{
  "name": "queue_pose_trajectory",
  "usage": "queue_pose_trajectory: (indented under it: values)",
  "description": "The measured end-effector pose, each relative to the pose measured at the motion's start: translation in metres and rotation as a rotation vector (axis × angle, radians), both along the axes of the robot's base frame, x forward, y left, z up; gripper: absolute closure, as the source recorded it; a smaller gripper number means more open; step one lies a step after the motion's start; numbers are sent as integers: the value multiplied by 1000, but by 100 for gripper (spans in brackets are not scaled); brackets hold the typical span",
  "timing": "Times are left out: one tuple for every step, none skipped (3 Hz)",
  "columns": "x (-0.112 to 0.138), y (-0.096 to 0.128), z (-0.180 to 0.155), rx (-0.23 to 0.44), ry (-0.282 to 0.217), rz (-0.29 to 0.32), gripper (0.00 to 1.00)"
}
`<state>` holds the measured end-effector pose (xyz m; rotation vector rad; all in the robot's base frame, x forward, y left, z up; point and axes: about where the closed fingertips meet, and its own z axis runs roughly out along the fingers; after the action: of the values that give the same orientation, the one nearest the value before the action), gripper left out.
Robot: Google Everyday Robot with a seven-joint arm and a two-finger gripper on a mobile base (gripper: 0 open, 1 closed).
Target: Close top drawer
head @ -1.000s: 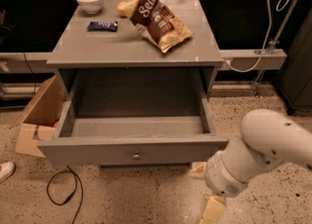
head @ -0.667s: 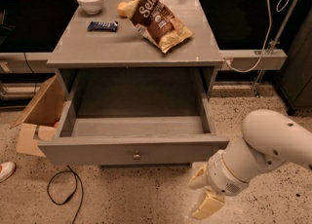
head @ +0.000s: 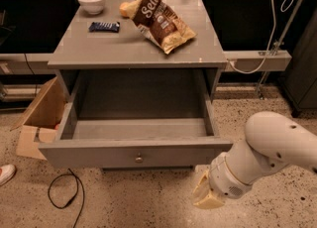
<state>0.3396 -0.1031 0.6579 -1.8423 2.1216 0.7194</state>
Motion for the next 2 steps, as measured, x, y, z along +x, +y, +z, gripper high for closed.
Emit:
queue_pose_trajectory:
  values:
    - [21, 1, -6, -15, -95, 21, 100]
    - [68, 7, -11, 6, -258, 32, 100]
